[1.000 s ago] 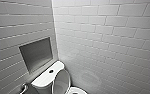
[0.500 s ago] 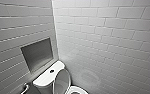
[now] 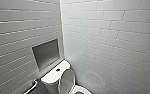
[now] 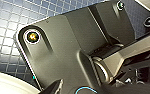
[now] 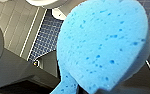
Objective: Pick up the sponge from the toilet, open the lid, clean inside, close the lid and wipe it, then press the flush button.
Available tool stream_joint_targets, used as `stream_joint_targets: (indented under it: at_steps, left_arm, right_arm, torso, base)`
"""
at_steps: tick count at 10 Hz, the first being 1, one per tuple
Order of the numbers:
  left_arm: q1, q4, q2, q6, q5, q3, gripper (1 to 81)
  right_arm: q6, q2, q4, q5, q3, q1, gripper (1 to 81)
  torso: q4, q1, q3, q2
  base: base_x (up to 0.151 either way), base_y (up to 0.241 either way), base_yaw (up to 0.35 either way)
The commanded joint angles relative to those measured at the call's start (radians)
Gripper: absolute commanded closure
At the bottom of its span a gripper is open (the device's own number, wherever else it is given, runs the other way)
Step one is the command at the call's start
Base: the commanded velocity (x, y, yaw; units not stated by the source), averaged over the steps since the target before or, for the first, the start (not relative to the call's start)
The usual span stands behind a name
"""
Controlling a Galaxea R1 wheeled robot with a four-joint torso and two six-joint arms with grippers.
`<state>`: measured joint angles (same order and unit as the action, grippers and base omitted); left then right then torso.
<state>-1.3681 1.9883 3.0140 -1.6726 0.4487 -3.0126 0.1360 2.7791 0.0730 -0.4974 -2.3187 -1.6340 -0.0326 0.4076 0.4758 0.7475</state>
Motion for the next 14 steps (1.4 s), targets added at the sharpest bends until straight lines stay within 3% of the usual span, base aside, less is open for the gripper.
stream_joint_targets:
  at_steps: [1,3,4,7,9,10,13,14]
  left_arm:
    - [0.054,0.003,-0.009,0.007,-0.03,-0.012,1.0]
    - [0.054,0.001,-0.007,0.007,-0.031,-0.012,1.0]
    - [0.054,0.001,-0.006,0.005,-0.031,-0.012,1.0]
    - [0.01,-0.011,0.002,-0.033,-0.099,-0.011,1.0]
    - [-0.048,-0.045,0.011,-0.161,-0.147,-0.011,1.0]
    - [-0.079,-0.1,0.035,-0.203,-0.262,-0.009,1.0]
    - [-0.124,-0.19,0.108,-0.167,-0.429,-0.008,1.0]
    - [-0.131,-0.241,0.14,-0.092,-0.524,-0.008,1.0]
  right_arm:
    - [-0.001,-0.013,0.022,0.037,0.009,0.018,81.1]
    - [-0.001,-0.013,0.022,0.037,0.006,0.018,81.1]
    - [0.001,-0.011,0.022,0.037,0.003,0.018,81.1]
    - [0.01,0.042,0.011,0.066,-0.089,0.024,81.1]
    - [0.008,0.13,0.013,0.261,-0.244,0.071,81.1]
    - [0.008,0.196,0.013,0.406,-0.347,0.096,81.1]
    - [0.002,0.231,0.011,0.428,-0.375,0.093,81.1]
    - [0.004,0.23,0.01,0.435,-0.375,0.091,81.1]
  torso:
    - [0.0,-0.064,-0.1,-0.1]
    - [0.001,-0.099,-0.131,-0.152]
    - [0.001,-0.056,-0.067,-0.086]
    - [0.001,-0.087,-0.118,-0.131]
    - [0.001,-0.088,-0.118,-0.131]
    - [0.001,-0.088,-0.118,-0.131]
    - [0.001,-0.088,-0.118,-0.132]
    - [0.001,-0.089,-0.118,-0.132]
  base:
    - [0.0,0.0,0.0]
    - [0.0,0.0,0.0]
    - [0.0,0.0,0.0]
    - [0.0,0.0,0.0]
    - [0.0,0.0,0.0]
    - [0.0,0.0,0.0]
    - [0.0,0.0,0.0]
    - [0.0,0.0,0.0]
